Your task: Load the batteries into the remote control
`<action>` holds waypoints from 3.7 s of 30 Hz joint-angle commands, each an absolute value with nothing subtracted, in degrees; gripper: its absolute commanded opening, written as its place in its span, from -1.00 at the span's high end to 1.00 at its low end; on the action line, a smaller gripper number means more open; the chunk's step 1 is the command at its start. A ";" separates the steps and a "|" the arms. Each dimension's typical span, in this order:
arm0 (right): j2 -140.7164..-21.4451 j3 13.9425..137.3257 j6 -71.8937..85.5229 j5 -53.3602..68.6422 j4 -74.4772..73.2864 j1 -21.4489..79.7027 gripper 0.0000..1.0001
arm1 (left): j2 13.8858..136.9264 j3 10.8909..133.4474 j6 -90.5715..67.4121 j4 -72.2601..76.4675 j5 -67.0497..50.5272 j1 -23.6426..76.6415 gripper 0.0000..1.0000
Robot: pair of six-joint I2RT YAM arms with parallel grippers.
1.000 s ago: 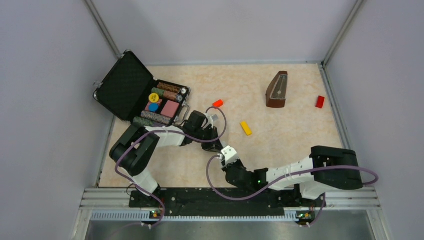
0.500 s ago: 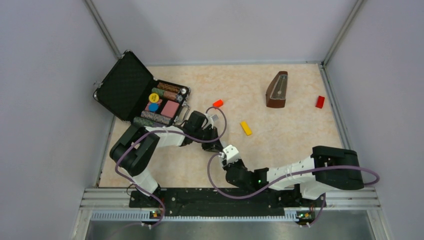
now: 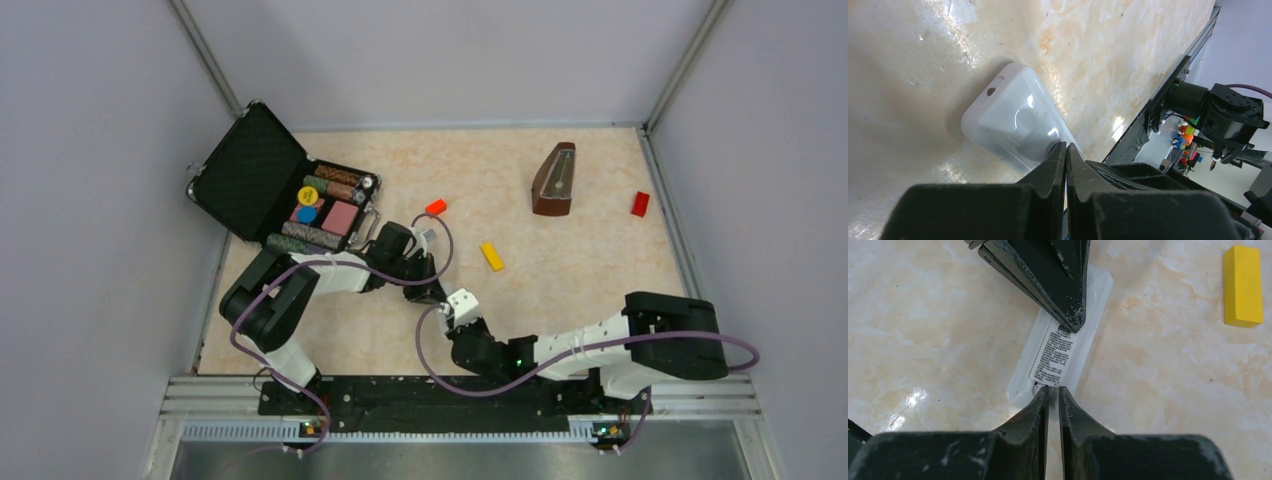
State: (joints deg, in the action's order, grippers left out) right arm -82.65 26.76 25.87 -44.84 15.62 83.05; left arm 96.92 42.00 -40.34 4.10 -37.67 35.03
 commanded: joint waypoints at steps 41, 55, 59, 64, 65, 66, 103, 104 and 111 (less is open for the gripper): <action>-100.57 35.37 37.38 -27.08 3.54 68.99 1.00 | 102.29 36.85 -36.93 1.88 -23.45 35.60 1.00; -94.00 36.05 38.12 -31.38 2.38 68.95 1.00 | 101.36 37.45 -37.05 0.92 -23.24 35.04 1.00; -84.08 38.95 35.94 -33.08 -1.43 68.93 0.84 | 99.04 39.71 -36.92 -1.63 -23.51 34.08 1.00; -73.99 43.57 38.94 -39.57 -13.11 68.97 0.64 | 95.38 46.35 -37.02 -4.45 -24.73 33.41 0.89; -72.95 44.37 41.40 -41.31 -15.03 68.98 0.62 | 94.61 47.93 -36.98 -5.04 -24.78 33.40 0.85; -71.08 44.61 42.98 -42.36 -18.00 68.99 0.61 | 94.08 49.30 -36.83 -5.66 -24.55 33.43 0.78; -103.79 62.27 61.80 -16.73 -33.68 57.89 -0.57 | 25.79 31.35 -52.28 -32.07 18.81 28.72 -0.90; -104.52 62.69 60.60 -16.65 -33.57 57.61 -0.56 | 25.76 31.23 -51.97 -31.50 17.97 28.69 -0.90; -107.74 65.36 53.71 -16.60 -35.05 56.55 -0.29 | 27.36 29.50 -47.91 -25.62 9.47 28.68 -0.88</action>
State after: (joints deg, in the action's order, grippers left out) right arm -103.37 65.52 58.15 -17.15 -35.66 57.60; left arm 26.39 30.59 -51.03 -31.94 15.46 28.86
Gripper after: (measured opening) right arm 0.668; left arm 0.943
